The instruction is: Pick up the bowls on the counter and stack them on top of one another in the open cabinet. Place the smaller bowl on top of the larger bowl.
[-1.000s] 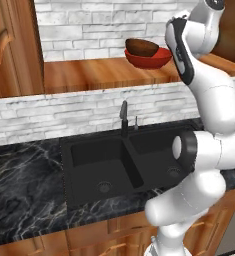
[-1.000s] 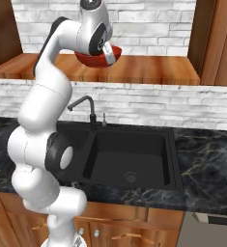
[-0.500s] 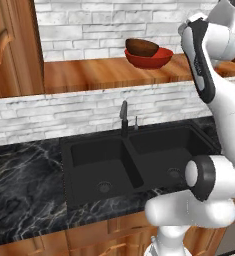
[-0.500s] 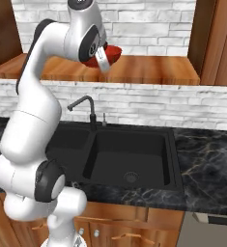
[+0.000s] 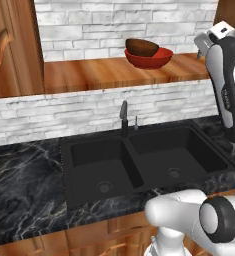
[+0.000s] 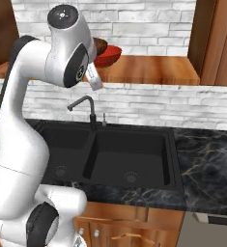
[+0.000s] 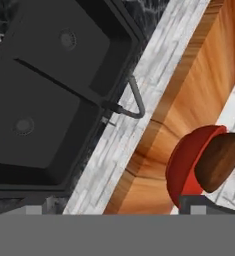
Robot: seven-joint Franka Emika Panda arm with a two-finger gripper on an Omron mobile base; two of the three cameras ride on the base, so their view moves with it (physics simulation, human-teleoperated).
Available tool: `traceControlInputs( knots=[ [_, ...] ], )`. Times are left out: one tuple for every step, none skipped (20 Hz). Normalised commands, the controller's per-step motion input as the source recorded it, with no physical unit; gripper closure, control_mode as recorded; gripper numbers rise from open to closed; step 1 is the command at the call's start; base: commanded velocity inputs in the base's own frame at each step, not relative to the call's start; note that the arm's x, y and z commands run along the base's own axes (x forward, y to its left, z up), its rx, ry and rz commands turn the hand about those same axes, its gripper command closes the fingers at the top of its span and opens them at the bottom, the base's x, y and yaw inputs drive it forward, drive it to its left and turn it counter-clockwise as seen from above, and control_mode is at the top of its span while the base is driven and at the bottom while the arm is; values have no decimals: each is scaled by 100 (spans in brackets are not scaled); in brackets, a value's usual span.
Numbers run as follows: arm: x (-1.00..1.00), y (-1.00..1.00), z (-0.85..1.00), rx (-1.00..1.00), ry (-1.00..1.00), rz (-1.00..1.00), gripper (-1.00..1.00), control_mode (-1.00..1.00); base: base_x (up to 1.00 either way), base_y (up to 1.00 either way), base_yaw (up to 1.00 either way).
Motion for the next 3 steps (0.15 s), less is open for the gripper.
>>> traceControlInputs(
  knots=[
    [-100,0,0,0,-15,9,-100,-100,0,0,0],
    [-100,-1,0,0,-14,9,-100,-100,0,0,0],
    [-100,0,0,0,-14,8,-100,-100,0,0,0]
  ],
)
